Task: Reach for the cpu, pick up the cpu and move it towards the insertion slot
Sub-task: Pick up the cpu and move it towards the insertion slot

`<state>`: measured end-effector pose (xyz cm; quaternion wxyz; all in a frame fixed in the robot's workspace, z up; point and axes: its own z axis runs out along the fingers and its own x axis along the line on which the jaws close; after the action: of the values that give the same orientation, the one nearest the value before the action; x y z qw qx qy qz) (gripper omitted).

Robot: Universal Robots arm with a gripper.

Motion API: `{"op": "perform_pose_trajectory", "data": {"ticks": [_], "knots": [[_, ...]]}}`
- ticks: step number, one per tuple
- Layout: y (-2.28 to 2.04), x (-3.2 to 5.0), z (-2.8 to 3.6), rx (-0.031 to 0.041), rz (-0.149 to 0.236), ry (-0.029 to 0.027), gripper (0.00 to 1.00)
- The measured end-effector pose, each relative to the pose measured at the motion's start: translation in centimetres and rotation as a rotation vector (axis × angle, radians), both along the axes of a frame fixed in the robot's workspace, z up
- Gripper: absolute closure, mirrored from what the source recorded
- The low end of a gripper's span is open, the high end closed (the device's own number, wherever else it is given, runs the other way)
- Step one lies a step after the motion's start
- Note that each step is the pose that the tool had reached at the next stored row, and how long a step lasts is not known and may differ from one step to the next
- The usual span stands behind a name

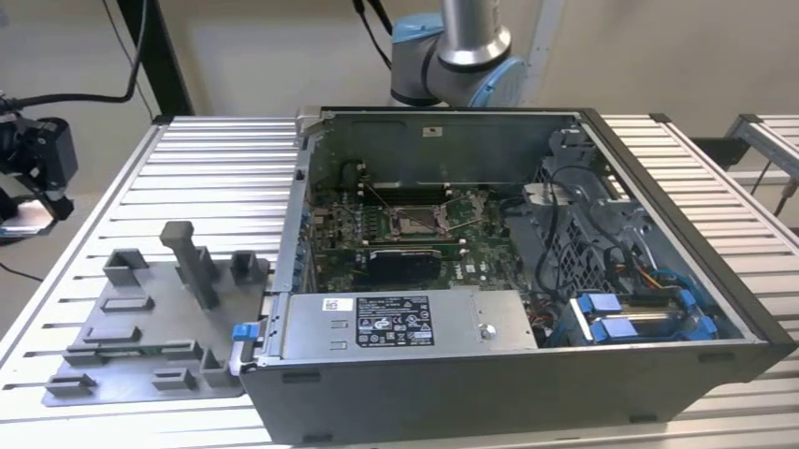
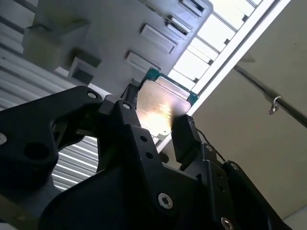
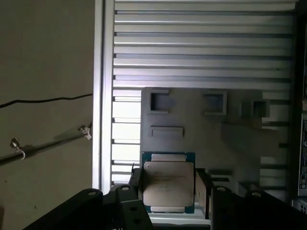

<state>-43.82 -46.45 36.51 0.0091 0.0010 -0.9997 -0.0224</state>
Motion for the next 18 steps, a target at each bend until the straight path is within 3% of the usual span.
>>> {"op": "perform_pose_trajectory", "data": {"ticks": [6, 18], "knots": [[0.00, 1.14, 0.61, 0.0000, 0.000, 0.0000, 1.00], [0.01, 6.26, 0.86, 0.0015, 0.001, 0.0000, 1.00]]}}
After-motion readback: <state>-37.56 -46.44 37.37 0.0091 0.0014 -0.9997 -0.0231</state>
